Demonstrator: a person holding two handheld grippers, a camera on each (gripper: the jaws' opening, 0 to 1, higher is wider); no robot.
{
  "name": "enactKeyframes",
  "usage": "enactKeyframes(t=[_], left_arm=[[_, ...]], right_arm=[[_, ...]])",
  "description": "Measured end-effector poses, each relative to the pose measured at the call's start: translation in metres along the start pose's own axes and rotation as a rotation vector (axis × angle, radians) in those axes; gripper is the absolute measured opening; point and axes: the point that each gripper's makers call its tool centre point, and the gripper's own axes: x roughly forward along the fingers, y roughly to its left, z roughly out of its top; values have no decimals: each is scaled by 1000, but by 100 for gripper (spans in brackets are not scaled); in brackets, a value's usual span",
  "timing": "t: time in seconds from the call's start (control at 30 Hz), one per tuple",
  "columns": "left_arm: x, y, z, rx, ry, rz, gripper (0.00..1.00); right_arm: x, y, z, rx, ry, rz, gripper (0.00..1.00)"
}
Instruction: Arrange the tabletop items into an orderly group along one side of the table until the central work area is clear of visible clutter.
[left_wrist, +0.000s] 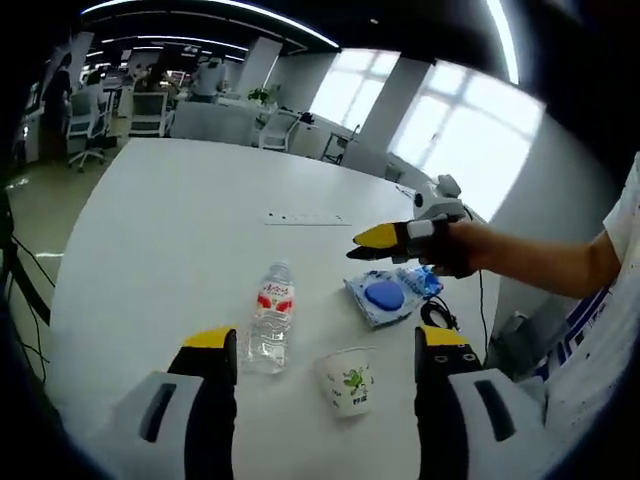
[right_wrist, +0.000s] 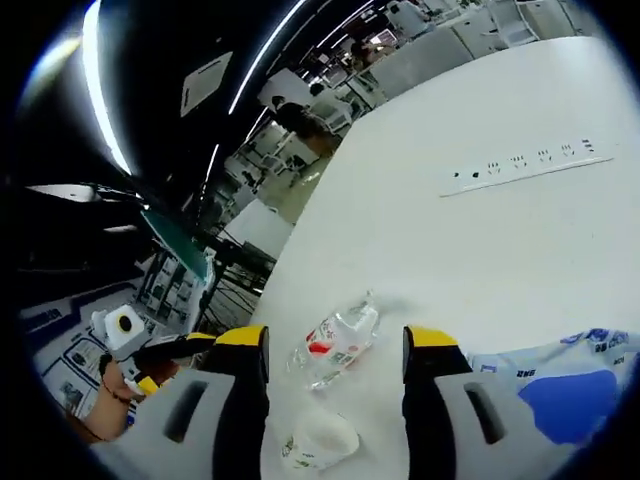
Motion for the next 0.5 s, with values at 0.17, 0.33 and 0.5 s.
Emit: enactKeyframes(t=[0.17,0.33,0.5], left_arm=[[1,3,-3,-10,-6,-2,73],[3,4,-4,-21,-15,-9,73],[7,5,-10,-30,-13,-17,73]], right_arm=[[18,-3,3,57,-10,16,50],[35,-11,0,130,6,15,50],[51,-17,-2,215,3,12,46]])
